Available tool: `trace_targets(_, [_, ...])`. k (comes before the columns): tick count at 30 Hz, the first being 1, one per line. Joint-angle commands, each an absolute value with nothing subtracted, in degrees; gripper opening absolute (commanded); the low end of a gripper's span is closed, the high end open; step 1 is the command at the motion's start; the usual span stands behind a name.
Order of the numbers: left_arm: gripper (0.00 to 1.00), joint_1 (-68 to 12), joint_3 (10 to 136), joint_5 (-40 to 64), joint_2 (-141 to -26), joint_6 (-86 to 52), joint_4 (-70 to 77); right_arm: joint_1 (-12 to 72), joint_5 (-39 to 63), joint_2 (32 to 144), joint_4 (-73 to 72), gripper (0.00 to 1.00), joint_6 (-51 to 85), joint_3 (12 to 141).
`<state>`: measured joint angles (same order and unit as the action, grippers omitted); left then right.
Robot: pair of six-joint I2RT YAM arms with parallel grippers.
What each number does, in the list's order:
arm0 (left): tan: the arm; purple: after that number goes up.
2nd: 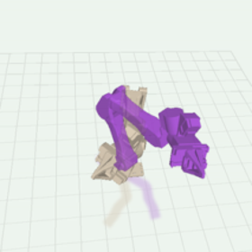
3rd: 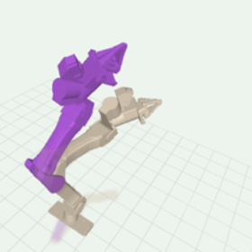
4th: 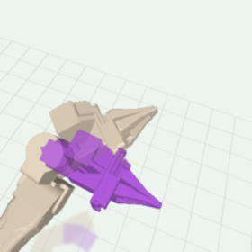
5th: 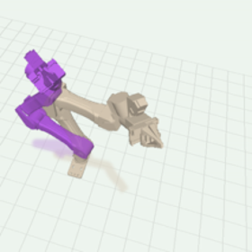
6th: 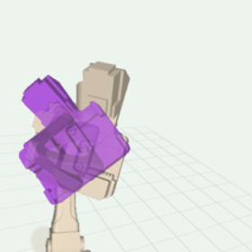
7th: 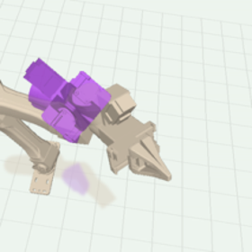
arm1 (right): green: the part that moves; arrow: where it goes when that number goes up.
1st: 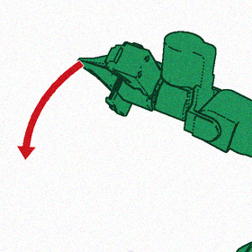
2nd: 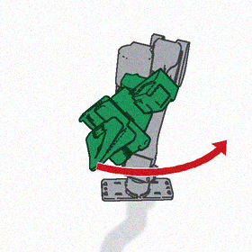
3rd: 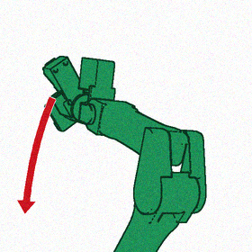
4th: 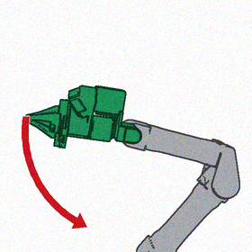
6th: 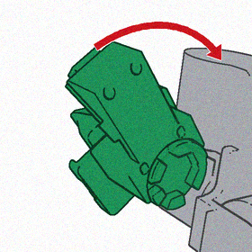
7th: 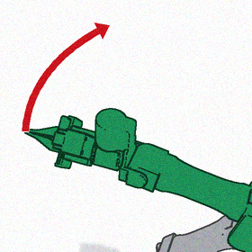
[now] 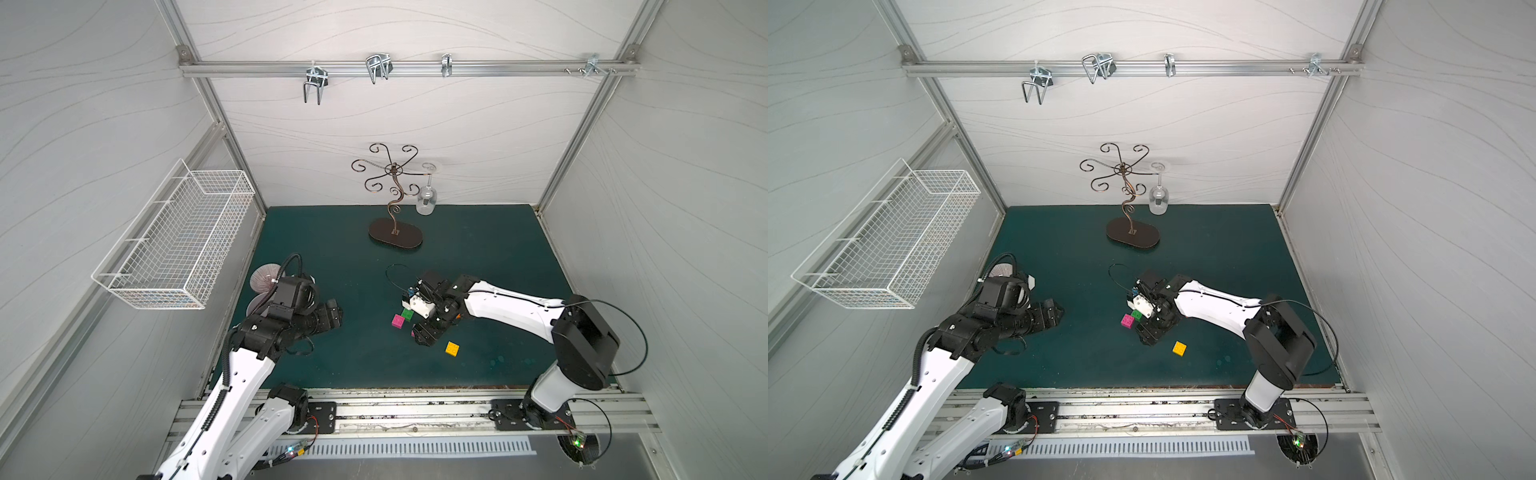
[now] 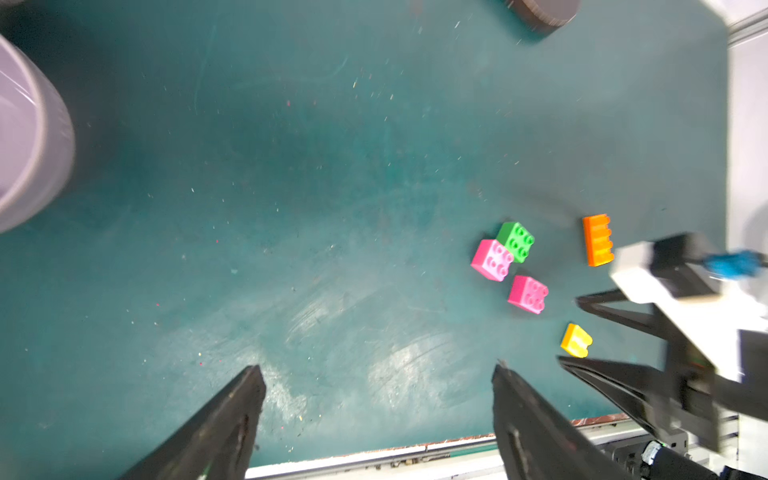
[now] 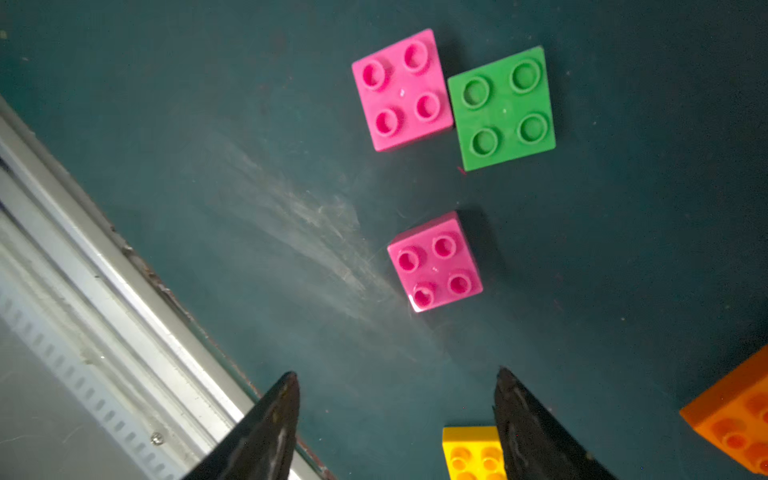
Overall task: Assemble the letter r with lego
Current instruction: Pick up the lego brick from the center of the board.
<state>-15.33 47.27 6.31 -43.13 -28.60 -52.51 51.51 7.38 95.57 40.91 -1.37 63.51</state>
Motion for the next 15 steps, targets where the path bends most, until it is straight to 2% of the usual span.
trace_targets(1, [0.89, -15.5, 46.7, 5.2, -39.2, -28.7, -51.6, 51.8, 6.3, 98.5, 39.7, 0.73, -4.8, 64.7])
trace_targets(8, [0.93, -15.5, 44.9, 5.3, -30.5, -28.6, -49.2, 52.5, 3.5, 104.1, 41.1, 0.73, -5.7, 69.6])
trace_targets(15, [0.94, -15.5, 44.3, 5.1, -28.5, -28.8, -48.5, 52.6, 3.4, 107.4, 42.5, 0.69, -6.3, 72.6])
